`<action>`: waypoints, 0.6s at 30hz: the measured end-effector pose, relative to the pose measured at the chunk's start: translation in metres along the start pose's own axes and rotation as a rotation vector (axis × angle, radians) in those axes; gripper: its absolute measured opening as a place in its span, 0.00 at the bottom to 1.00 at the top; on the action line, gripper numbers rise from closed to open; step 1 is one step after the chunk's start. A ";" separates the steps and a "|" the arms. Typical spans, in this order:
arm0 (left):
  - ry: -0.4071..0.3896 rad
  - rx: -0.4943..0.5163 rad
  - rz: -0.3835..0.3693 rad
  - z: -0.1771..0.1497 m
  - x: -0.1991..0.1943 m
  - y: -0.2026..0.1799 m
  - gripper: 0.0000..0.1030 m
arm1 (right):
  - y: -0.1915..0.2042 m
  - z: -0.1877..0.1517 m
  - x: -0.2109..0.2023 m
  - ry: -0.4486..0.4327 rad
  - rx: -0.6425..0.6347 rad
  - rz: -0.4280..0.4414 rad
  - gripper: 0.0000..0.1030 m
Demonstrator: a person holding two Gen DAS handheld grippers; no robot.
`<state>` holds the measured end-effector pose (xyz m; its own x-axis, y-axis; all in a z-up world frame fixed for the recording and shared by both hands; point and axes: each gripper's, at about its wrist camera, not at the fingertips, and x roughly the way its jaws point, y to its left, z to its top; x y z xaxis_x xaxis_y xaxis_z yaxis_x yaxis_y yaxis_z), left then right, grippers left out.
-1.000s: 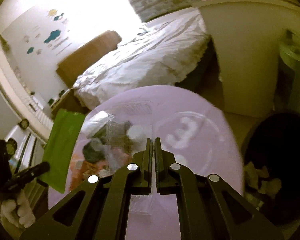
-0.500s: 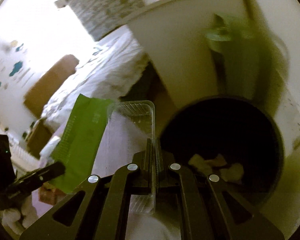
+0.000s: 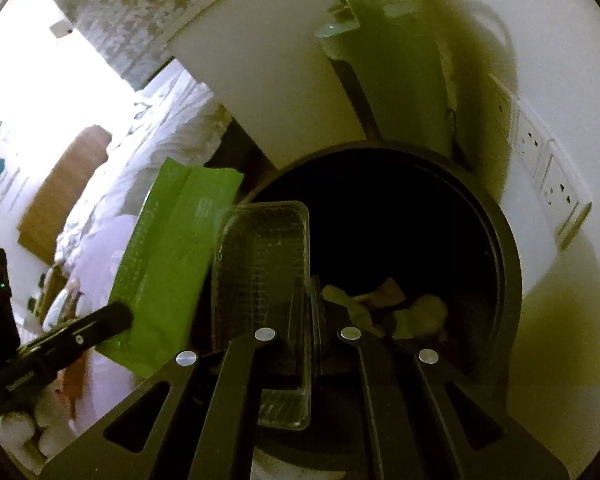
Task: Collect trash
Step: 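Carry the green packet and clear tray to the bin and release both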
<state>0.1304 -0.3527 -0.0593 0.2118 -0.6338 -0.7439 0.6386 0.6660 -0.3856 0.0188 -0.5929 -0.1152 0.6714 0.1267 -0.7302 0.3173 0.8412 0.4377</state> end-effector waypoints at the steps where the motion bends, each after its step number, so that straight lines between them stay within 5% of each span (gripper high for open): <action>1: 0.004 0.002 0.000 0.000 0.001 0.000 0.04 | -0.002 0.000 0.001 0.002 0.003 -0.001 0.04; 12: 0.029 0.011 0.005 0.004 0.011 -0.004 0.05 | -0.009 0.002 0.004 0.016 0.019 -0.014 0.04; 18: 0.054 0.011 0.026 0.005 0.014 -0.005 0.17 | -0.008 0.003 0.004 0.041 0.039 -0.027 0.06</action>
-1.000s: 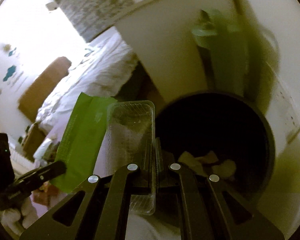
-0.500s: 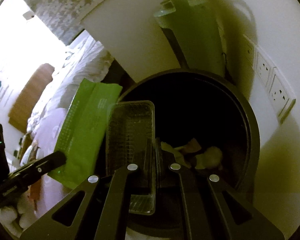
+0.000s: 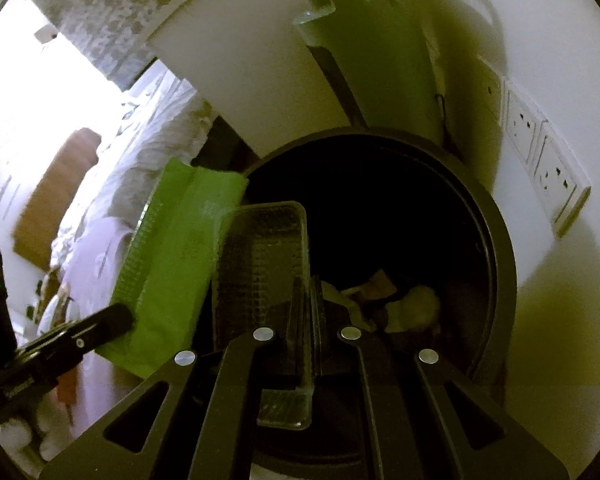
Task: Collect trash
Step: 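Carry the green packet and clear tray to the bin and release both, then grasp the orange snack bag with the left gripper while the right gripper grasps the white plastic bag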
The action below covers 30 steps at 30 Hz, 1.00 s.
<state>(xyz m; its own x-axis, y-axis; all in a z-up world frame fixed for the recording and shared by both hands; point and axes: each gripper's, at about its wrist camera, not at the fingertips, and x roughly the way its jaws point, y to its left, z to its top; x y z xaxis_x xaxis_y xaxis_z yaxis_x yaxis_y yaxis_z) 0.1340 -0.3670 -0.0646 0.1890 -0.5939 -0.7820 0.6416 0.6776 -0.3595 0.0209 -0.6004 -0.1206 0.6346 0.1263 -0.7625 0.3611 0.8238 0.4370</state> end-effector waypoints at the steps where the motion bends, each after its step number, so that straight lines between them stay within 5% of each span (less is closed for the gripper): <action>1: 0.002 -0.001 0.004 0.000 0.000 0.000 0.32 | 0.000 0.000 0.000 0.002 0.000 -0.004 0.09; 2: -0.002 -0.004 0.015 0.000 -0.001 0.000 0.52 | 0.001 -0.001 -0.001 0.002 0.002 -0.003 0.18; 3: -0.015 -0.007 0.026 -0.001 -0.004 -0.001 0.60 | 0.000 -0.001 -0.002 0.000 0.006 0.000 0.33; 6: -0.043 -0.002 0.034 -0.003 -0.012 -0.001 0.66 | 0.004 -0.003 -0.007 -0.015 0.011 0.000 0.51; 21: -0.173 -0.117 0.069 -0.034 -0.089 0.037 0.67 | 0.067 -0.010 -0.014 -0.007 -0.106 0.068 0.51; 30: -0.296 -0.266 0.202 -0.082 -0.173 0.100 0.68 | 0.159 -0.020 -0.007 0.030 -0.269 0.160 0.51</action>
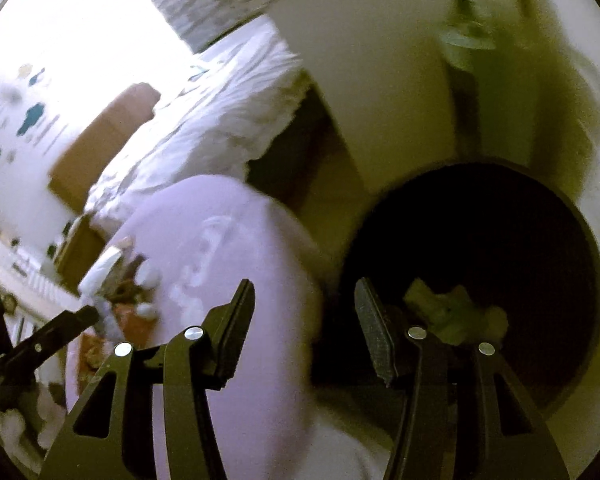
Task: Collect trash
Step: 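Grasp the orange snack bag with the left gripper while the right gripper grasps the white plastic bag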
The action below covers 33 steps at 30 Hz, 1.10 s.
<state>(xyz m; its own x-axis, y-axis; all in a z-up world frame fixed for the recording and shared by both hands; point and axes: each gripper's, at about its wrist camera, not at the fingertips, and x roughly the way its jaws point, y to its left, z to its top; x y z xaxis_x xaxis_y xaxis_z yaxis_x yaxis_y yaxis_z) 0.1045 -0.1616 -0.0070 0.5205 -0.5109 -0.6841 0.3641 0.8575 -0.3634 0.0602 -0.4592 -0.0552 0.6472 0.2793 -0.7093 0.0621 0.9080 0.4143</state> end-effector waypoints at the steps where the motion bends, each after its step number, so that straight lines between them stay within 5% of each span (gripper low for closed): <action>1: -0.013 -0.011 0.021 -0.001 -0.008 0.009 0.70 | 0.007 0.001 0.002 0.005 -0.015 0.010 0.51; 8: -0.093 -0.097 0.214 -0.021 -0.065 0.086 0.77 | 0.092 0.010 0.030 0.070 -0.185 0.103 0.52; 11: -0.095 -0.133 0.286 -0.031 -0.076 0.116 0.77 | 0.134 0.014 0.041 0.100 -0.274 0.149 0.74; 13: -0.084 -0.159 0.324 -0.038 -0.081 0.136 0.77 | 0.168 0.017 0.050 0.128 -0.360 0.186 0.74; 18: -0.045 -0.173 0.377 -0.050 -0.083 0.162 0.84 | 0.240 0.021 0.073 0.195 -0.549 0.224 0.90; 26: 0.001 -0.134 0.402 -0.060 -0.075 0.174 0.86 | 0.324 0.021 0.141 0.317 -0.836 0.195 0.91; 33: 0.015 -0.098 0.405 -0.063 -0.070 0.178 0.86 | 0.352 0.022 0.193 0.413 -0.960 0.158 0.91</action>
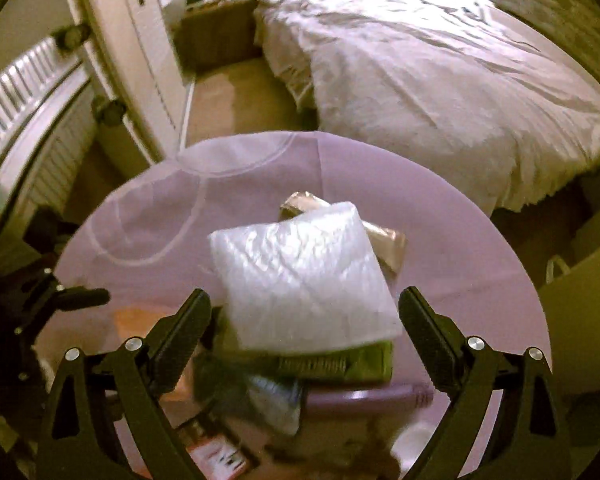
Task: Collect trash
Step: 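Grasp the orange snack bag with the left gripper while the right gripper grasps the white plastic bag, then open both grippers over the black bin to drop the orange bag and white bag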
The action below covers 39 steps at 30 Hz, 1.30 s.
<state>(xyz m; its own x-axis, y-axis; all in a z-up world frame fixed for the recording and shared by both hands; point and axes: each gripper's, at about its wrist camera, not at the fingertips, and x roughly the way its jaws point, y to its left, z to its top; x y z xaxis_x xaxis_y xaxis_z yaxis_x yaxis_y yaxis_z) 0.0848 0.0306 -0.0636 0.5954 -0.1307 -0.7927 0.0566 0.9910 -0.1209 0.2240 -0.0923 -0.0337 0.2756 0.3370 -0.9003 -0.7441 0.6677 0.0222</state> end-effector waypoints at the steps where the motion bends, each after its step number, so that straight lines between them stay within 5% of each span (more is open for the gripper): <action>1: 0.000 0.003 -0.004 0.000 0.001 0.000 0.86 | -0.001 0.004 0.007 0.025 -0.004 0.017 0.91; 4: 0.003 0.009 -0.019 0.000 0.004 0.000 0.84 | -0.004 0.008 0.025 0.093 0.003 0.052 0.91; 8: 0.023 0.012 -0.041 -0.001 0.010 0.000 0.69 | -0.006 0.006 0.027 0.096 0.043 0.078 0.88; 12: 0.017 0.002 -0.045 0.000 0.009 0.002 0.60 | -0.003 -0.002 0.020 0.070 0.072 0.109 0.64; 15: 0.016 -0.004 -0.048 0.001 0.009 0.003 0.39 | 0.002 -0.006 0.012 0.046 0.083 0.101 0.52; 29: -0.043 -0.076 -0.082 -0.003 -0.023 0.010 0.34 | -0.010 -0.070 -0.085 -0.221 0.283 0.148 0.41; 39: -0.117 0.016 -0.203 0.024 -0.058 -0.052 0.34 | -0.044 -0.172 -0.153 -0.395 0.507 0.081 0.41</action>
<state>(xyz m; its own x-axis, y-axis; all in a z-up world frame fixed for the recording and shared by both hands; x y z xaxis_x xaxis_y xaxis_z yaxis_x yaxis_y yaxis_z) 0.0667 -0.0127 0.0026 0.6592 -0.3244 -0.6784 0.1972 0.9452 -0.2603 0.1101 -0.2877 0.0285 0.5057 0.5541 -0.6613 -0.4186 0.8278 0.3735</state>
